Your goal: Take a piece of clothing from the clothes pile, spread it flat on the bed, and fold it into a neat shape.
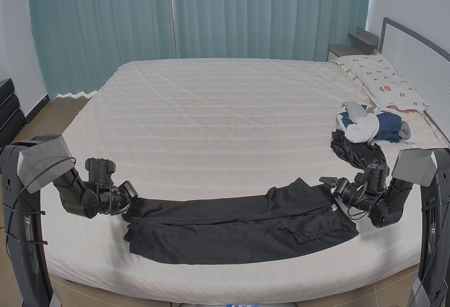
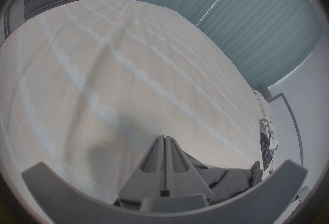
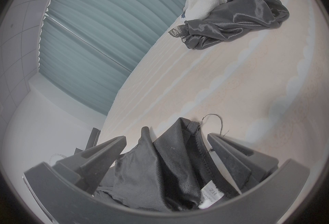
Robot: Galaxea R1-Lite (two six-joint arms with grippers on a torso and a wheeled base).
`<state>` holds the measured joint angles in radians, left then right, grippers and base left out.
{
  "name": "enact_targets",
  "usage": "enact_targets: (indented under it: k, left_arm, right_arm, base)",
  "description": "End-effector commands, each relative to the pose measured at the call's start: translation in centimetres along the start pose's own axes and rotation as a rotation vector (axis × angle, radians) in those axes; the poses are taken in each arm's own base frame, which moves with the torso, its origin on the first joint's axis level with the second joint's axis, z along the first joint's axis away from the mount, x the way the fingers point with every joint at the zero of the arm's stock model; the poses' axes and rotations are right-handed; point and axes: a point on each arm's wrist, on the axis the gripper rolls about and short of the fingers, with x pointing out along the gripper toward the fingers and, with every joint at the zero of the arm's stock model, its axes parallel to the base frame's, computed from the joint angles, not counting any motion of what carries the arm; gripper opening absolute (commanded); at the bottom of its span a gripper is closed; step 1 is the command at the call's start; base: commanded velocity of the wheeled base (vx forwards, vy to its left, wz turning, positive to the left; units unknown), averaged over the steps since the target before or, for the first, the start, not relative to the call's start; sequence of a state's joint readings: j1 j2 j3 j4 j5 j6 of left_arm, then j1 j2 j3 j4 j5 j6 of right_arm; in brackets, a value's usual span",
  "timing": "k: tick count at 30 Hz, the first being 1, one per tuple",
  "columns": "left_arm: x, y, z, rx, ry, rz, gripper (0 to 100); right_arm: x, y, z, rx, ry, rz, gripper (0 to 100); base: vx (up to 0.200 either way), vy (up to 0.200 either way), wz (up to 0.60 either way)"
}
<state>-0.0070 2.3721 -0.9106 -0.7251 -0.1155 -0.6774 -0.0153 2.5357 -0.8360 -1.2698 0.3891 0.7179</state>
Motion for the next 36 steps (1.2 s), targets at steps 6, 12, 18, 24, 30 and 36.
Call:
enact_targets:
  k: [6, 12, 18, 24, 30, 36]
  left_arm:
    - [-0.1, 0.7, 0.9, -0.049, -0.063, 0.030, 0]
    - [-0.2, 0.7, 1.1, -0.074, -0.092, 0.009, 0]
    - [-0.1, 0.8, 1.0, -0.075, -0.089, 0.010, 0]
    - [-0.1, 0.7, 0.9, -0.074, -0.088, 0.009, 0]
    - [-0.1, 0.8, 0.9, -0.075, -0.087, 0.009, 0]
    - [-0.1, 0.8, 0.9, -0.075, -0.087, 0.009, 0]
  right_arm:
    - [-0.1, 0.1, 0.2, 0.013, -0.008, 0.002, 100]
    - [-0.1, 0.3, 0.3, 0.042, -0.027, 0.009, 100]
    - [0.2, 1.3, 0.6, 0.028, -0.037, -0.005, 100]
    - [0.8, 2.0, 2.5, -0.009, -0.017, -0.052, 100]
    - [1.6, 1.5, 1.9, -0.010, -0.012, -0.074, 100]
    - [2.7, 0.9, 0.9, -0.015, 0.014, -0.081, 0]
  base:
    - [0.000, 0.000, 0.00]
    - [0.000, 0.000, 0.00]
    - [0.000, 0.000, 0.00]
    - [0.000, 0.000, 0.00]
    - [0.000, 0.000, 0.00]
    - [0.000, 0.000, 0.00]
